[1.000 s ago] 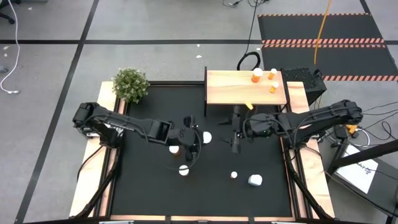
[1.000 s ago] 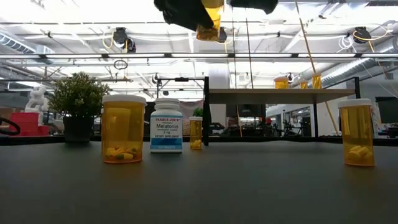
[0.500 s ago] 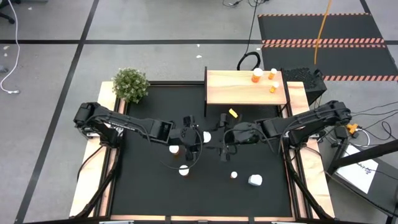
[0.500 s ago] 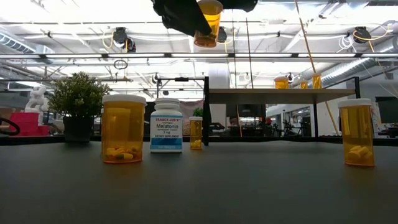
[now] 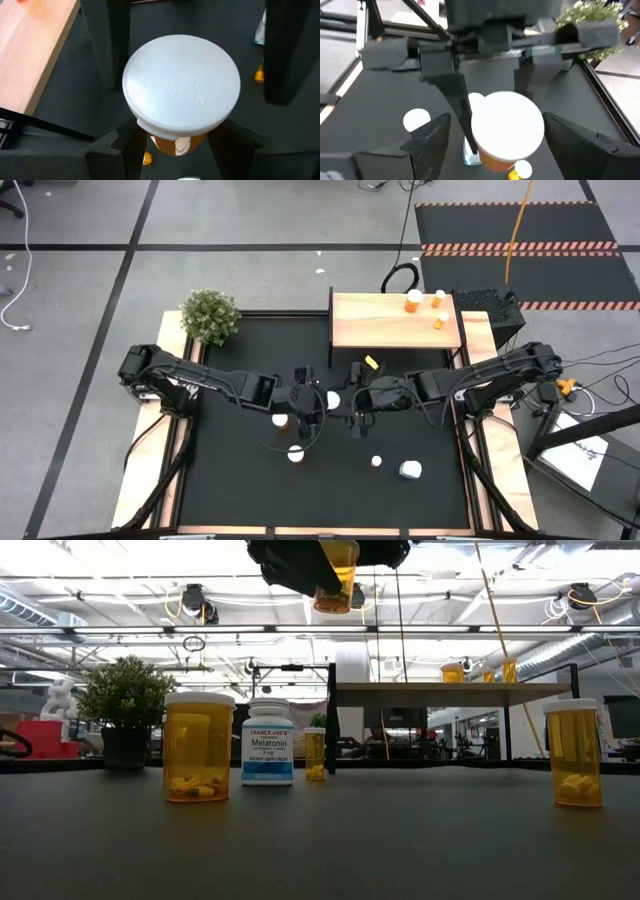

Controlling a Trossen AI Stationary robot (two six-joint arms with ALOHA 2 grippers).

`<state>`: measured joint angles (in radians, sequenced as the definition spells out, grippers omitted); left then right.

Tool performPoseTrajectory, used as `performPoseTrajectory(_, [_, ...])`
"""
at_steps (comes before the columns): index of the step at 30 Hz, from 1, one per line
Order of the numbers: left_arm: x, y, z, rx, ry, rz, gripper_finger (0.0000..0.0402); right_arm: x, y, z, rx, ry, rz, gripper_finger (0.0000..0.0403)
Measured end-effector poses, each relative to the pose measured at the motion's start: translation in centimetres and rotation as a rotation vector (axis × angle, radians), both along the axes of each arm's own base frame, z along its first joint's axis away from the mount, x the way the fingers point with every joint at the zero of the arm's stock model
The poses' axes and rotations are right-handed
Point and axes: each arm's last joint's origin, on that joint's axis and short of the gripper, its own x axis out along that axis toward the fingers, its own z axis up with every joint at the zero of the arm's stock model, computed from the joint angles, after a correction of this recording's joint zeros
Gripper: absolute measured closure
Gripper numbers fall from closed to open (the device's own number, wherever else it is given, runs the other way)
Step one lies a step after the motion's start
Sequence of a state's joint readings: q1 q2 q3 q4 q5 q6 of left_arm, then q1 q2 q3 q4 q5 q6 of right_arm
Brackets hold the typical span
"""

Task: Pick and place medicine bottles onto shelf by color
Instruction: Put the large orange pill bottle on the shelf

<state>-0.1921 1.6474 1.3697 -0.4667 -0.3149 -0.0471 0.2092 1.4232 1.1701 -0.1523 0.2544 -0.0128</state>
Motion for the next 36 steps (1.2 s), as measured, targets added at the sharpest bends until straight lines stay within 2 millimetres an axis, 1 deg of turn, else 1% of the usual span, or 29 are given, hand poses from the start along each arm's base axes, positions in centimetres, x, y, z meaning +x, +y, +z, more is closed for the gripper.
performPoseTrajectory(4, [0.00, 0.00, 0.00, -0.002, -0.001, 0.001, 0.0211, 0.23, -0.18, -0.05, 0.012, -0.005, 0.011, 0.0104])
performPoseTrajectory(10, [0.00, -0.01, 0.00, -0.010, -0.002, 0.005, 0.0211, 0.29, -0.68, -0.15, 0.013, 0.003, -0.005, 0.0140])
performPoseTrajectory(19, [0.00, -0.01, 0.00, -0.015, -0.002, 0.009, 0.0211, 0.29, -0.70, -0.15, 0.015, 0.003, -0.005, 0.0194])
performPoseTrajectory(22, [0.00, -0.01, 0.00, -0.017, -0.003, 0.011, 0.0210, 0.29, -0.70, -0.15, 0.020, 0.003, -0.008, 0.0196])
performPoseTrajectory(27, [0.07, -0.21, 0.12, -0.023, -0.020, 0.007, 0.0209, 0.28, -0.70, -0.13, 0.034, 0.001, -0.013, 0.0181])
performPoseTrajectory(31, [0.06, -0.69, 0.17, -0.019, -0.030, 0.000, 0.0188, 0.28, -0.67, -0.09, 0.042, -0.002, -0.010, 0.0183])
performPoseTrajectory(36, [0.02, -0.99, 0.20, -0.031, -0.038, 0.009, 0.0141, 0.27, -0.69, -0.12, 0.041, 0.001, -0.012, 0.0188])
